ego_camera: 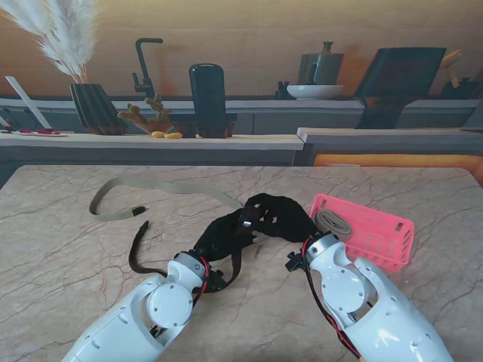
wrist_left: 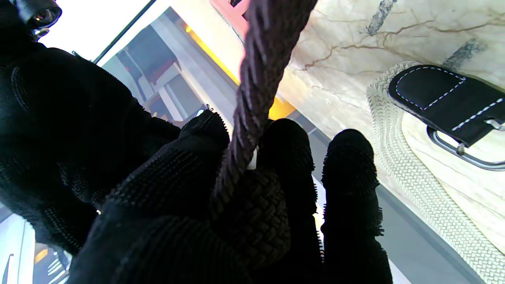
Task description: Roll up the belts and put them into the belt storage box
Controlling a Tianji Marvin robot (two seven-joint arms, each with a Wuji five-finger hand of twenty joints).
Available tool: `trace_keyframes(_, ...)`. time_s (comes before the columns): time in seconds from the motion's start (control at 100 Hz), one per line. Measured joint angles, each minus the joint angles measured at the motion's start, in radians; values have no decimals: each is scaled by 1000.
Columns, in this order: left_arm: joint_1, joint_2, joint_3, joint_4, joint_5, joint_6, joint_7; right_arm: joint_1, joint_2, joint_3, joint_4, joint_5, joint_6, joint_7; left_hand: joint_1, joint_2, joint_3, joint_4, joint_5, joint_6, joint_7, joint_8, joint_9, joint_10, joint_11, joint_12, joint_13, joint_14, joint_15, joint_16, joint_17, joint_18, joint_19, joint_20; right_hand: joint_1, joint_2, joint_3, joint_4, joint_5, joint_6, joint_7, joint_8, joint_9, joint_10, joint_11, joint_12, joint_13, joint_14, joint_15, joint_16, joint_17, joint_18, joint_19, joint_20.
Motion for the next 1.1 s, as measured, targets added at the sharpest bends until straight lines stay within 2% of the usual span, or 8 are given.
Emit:
trace_keyframes(0.05,1,1,-1,1,-2,0,-1,3,0,-1,2,14,-2,14,0,0,0,0,4,0,8,13,0,0,-2,0,0,3,0,0,0,0,0,0,32,-1,11,-2,9,0,4,-8,15,0,0,0,24,0,0,0,11,0,5,0)
trace_keyframes(0.19,5,3,-2,1,-19,-1,-8,17,1,-8,20,41,-17,17,1,0,3,0,13,0,15,14,0,0,-6,0,0,8,0,0,-1,0,0,0,150,-14,-50,-58,10,-45,199,-211,94,-11,-16,-4,75,-6,2,1,37,1,26,0)
trace_keyframes(0.3,10,3,-5,-3,-53,-6,-28,24,-1,-18,36,33,-30,-19,1,0,4,0,17,0,15,14,0,0,-6,0,0,9,-2,0,-3,1,0,0,165,-41,-61,-79,68,-125,255,-239,196,-67,-15,-9,112,-20,16,10,64,1,45,0)
trace_keyframes(0.45,18,7,-14,-17,-133,-12,-83,29,-10,-25,57,13,-49,-57,1,0,12,-1,17,22,23,14,1,0,-7,0,0,17,-10,0,-9,1,-2,0,165,-71,-61,-80,112,-136,283,-268,259,-79,-2,-11,157,-22,28,10,86,1,64,0)
trace_keyframes(0.7,42,16,-30,-36,-227,-8,-129,38,4,-13,54,99,-81,74,1,-12,41,-1,43,43,77,25,1,0,-29,0,-5,41,-36,-10,-22,4,-35,0,189,-125,6,-101,131,-123,286,-303,292,-65,-32,-9,187,-6,-15,5,128,-3,64,-12)
trace_keyframes(0.79,45,15,-30,-39,-226,-8,-128,44,5,-26,61,76,-96,27,-68,-23,135,-1,42,43,14,23,-23,-3,-29,-18,-67,59,-96,-24,-94,32,-85,0,189,-154,29,-101,166,-121,299,-326,327,-71,-44,-9,211,-5,-21,4,154,-15,65,-12)
trace_keyframes(0.91,43,14,-34,-44,-196,-6,-120,41,-7,-28,74,35,-118,-62,-233,-2,211,3,26,23,-156,24,-168,-36,42,-222,-246,99,-218,-49,-271,84,-166,0,189,-155,31,-101,180,-121,315,-327,330,-91,-55,-9,211,-11,-25,4,172,-25,70,-12)
trace_keyframes(1.1,40,14,-42,-55,-135,15,-111,1,-20,8,14,66,-89,-56,-306,-2,214,6,-12,-37,-272,0,-255,-51,20,-306,-391,125,-360,-128,-391,95,-207,0,189,-155,41,-101,180,-121,317,-327,326,-100,-110,-36,211,-17,-36,-1,173,-25,78,-12)
